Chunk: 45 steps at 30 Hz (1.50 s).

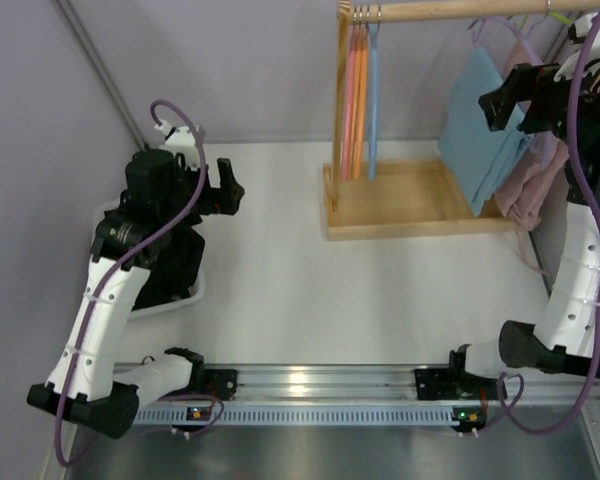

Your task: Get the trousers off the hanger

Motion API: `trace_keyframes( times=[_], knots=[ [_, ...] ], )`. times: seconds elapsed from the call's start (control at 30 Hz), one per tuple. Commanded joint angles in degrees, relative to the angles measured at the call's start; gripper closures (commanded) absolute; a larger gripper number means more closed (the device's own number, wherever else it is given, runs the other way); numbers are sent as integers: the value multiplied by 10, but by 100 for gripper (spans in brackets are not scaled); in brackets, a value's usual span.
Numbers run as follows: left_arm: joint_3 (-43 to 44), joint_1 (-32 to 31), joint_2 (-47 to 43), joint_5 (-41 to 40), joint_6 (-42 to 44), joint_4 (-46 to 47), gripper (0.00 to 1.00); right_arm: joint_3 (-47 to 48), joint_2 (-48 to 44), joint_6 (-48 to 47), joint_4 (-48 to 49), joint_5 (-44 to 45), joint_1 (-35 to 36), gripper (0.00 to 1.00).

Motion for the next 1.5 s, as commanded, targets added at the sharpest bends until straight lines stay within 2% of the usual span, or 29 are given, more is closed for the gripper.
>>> trace_keyframes(
  times=[0.0, 0.13, 0.33, 0.67, 0.93, 1.13, 1.33, 1.47],
  knots=[
    [-25, 5, -42, 12, -11, 48, 2, 48, 1, 45, 55, -28, -35, 1],
    [-35, 13, -60, 15, -9, 48, 2, -19, -14, 101, 157, -41, -96, 1],
    [-50, 14, -68, 14, -11, 49, 2, -8, 28, 103, 146, -62, -128, 1],
    [-70, 18, -70, 15, -4, 50, 2, -26, 79, 101, 165, -93, -133, 3],
    [-95, 18, -69, 8, -1, 50, 2, -28, 117, 134, 191, -136, -120, 18],
    [-79, 21, -67, 17, -3, 51, 2, 2, 151, 138, 201, -118, -101, 27],
    [-75, 22, -57, 14, -7, 51, 2, 24, 167, 138, 205, -108, -76, 42],
    [-78, 25, -56, 28, -15, 51, 2, 32, 170, 151, 211, -109, -67, 58]
  ],
)
